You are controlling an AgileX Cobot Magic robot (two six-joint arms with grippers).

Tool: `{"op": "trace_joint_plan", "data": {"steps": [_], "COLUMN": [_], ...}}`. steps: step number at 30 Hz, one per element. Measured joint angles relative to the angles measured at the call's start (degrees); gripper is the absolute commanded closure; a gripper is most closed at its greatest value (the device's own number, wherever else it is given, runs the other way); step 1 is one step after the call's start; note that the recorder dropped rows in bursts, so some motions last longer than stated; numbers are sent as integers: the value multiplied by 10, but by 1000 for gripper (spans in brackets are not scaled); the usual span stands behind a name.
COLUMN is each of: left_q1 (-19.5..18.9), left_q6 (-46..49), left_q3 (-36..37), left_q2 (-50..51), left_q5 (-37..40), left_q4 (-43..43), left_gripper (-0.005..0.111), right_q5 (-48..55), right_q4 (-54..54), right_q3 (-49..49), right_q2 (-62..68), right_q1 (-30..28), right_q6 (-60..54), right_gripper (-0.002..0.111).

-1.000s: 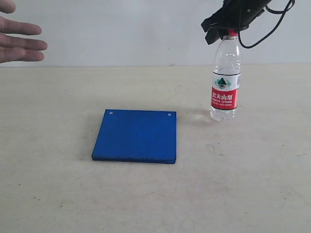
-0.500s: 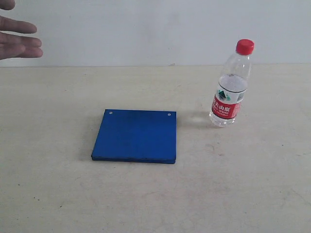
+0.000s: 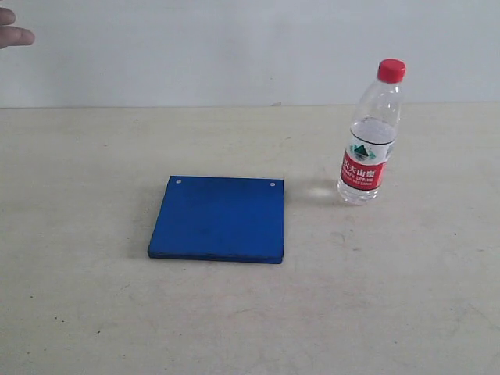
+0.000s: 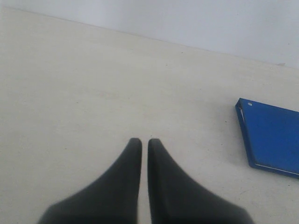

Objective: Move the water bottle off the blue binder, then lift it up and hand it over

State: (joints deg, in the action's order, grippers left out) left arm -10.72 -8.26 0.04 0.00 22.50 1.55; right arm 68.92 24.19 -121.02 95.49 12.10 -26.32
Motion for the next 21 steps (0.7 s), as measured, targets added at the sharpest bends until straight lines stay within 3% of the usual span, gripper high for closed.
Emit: {"op": "trace_joint_plan", "data": {"steps": [5,13,21], "left_q1": [0,0,0], "left_q6": [0,25,29], "left_q3": [0,0,0], "left_q2": [0,0,0], "left_q5": [-1,-24,-76], "left_q4": [0,7,118], "left_gripper": [102,102,102], "right_q5": [-55,-52,-99], "right_q4": [-34,-156,-208], "right_q3": [-1,19,202], "right_q2": [-174,-389,-621], "right_q1": [0,0,0], "right_q6": [-7,-9,19], "right_gripper": [108,108,108]}}
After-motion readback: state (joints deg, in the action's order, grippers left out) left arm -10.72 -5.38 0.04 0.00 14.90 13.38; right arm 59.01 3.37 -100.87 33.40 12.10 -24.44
